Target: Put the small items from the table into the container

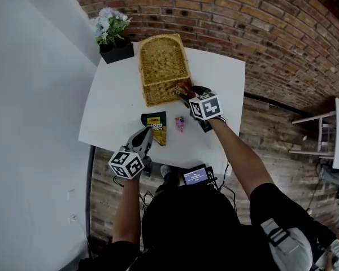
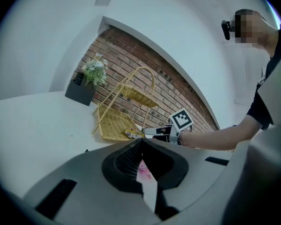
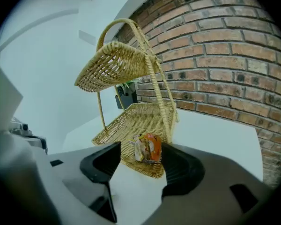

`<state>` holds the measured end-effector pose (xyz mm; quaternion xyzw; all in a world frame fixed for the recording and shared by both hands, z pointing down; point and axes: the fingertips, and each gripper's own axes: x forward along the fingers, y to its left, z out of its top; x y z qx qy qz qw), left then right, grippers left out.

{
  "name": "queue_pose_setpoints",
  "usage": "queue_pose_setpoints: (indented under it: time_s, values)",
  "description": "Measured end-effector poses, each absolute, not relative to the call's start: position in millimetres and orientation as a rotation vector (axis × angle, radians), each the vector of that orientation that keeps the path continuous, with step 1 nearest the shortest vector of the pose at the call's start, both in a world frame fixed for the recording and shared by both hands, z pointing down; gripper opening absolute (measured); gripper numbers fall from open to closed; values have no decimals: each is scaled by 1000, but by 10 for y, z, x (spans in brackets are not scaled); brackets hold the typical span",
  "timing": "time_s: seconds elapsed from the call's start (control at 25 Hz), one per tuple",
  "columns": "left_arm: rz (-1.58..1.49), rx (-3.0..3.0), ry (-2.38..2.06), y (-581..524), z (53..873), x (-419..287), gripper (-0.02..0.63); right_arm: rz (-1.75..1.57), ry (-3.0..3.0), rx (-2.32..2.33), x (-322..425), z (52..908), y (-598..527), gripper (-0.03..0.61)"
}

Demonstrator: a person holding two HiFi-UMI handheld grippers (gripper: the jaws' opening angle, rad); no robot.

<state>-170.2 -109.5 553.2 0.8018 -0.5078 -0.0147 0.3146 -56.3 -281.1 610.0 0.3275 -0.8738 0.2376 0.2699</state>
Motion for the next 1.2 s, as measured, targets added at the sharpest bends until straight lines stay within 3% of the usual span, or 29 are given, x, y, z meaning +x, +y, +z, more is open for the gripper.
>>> queue_pose_setpoints:
  time_s: [0.56,0.96,1.2]
  values:
    - [-34,2164,-1319,-936,5475,-1571,9,718,-2432,875,-371,5828,-2348,252]
    - [-31,2205,-1295,-853,5441,-1438,9,731,-2482,888,-211,5668,-1940,96]
    - [-31,2219,-1287,-833,5413,-1410,9,739,-2493,901,-111,5620,-1732,39]
